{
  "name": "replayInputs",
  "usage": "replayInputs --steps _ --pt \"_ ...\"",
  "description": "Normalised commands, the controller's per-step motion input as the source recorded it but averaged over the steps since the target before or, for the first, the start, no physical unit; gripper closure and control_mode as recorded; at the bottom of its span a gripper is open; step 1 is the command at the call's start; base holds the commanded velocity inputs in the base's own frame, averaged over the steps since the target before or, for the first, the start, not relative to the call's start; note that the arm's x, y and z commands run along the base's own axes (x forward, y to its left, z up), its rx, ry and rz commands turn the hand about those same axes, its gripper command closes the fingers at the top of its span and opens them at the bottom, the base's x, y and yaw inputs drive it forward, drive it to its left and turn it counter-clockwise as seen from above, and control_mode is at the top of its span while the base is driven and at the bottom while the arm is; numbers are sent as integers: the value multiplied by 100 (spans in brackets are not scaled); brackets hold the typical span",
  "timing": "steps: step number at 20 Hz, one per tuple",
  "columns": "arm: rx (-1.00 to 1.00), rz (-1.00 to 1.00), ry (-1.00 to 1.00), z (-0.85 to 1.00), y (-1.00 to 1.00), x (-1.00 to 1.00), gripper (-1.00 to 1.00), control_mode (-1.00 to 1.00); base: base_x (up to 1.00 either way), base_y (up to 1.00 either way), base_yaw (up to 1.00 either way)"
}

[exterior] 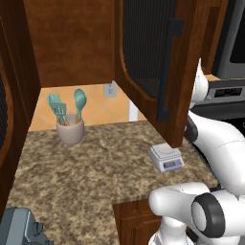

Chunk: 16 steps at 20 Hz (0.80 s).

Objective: Pick the canned food and place it on the digital scale for weighing, and close the cabinet.

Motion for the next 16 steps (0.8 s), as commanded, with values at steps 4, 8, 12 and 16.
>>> replayInputs --steps 4,8,12,16 --pt "0 0 6 -8 0 -23 -100 -100 0 0 0" --pt "-3 0 17 -18 0 -34 -100 -100 0 0 0" --pt "0 -6 -1 18 -39 -44 -100 -100 0 0 0" --pt "0 -7 -10 14 -50 -23 -100 -100 0 0 0"
